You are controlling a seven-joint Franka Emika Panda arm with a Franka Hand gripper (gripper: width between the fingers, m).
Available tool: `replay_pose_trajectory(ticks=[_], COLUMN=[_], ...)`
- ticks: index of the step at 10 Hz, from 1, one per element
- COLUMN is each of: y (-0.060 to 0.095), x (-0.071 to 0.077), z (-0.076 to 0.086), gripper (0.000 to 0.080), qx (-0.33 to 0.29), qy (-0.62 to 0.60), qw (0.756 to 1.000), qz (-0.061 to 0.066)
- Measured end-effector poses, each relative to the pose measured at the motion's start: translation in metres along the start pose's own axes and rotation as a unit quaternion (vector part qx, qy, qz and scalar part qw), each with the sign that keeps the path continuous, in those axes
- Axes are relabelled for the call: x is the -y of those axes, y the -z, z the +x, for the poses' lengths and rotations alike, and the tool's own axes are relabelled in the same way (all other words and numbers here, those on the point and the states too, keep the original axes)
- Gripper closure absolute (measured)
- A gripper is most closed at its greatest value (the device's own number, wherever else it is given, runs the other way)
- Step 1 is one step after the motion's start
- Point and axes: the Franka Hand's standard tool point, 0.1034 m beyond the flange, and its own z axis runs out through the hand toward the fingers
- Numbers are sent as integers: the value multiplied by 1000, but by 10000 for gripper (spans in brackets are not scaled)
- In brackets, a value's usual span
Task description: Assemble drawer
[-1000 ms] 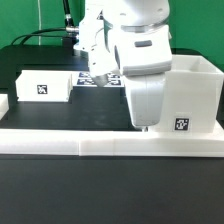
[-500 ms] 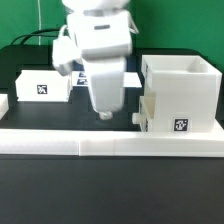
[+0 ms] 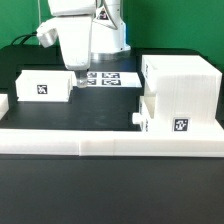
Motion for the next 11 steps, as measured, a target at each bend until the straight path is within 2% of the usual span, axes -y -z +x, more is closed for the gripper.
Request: replay_pose_trajectory(ticks=[3,5,6,7,9,10,11], y=[-2,-2,0,2,2,2,2], x=[-2,1,11,23,44,55,58], z=[1,-4,-20,-28,-35,-40,-40], gripper=[150,150,150,150,150,150,150], qx=[-2,-7,-12,-10,-10,-10,-11], qy=[-34,-134,-197,-244,-332,-360,-407], qw=[999,991,980,969,943,933,913], qz=[4,0,-9,-18,-24,-22,-20])
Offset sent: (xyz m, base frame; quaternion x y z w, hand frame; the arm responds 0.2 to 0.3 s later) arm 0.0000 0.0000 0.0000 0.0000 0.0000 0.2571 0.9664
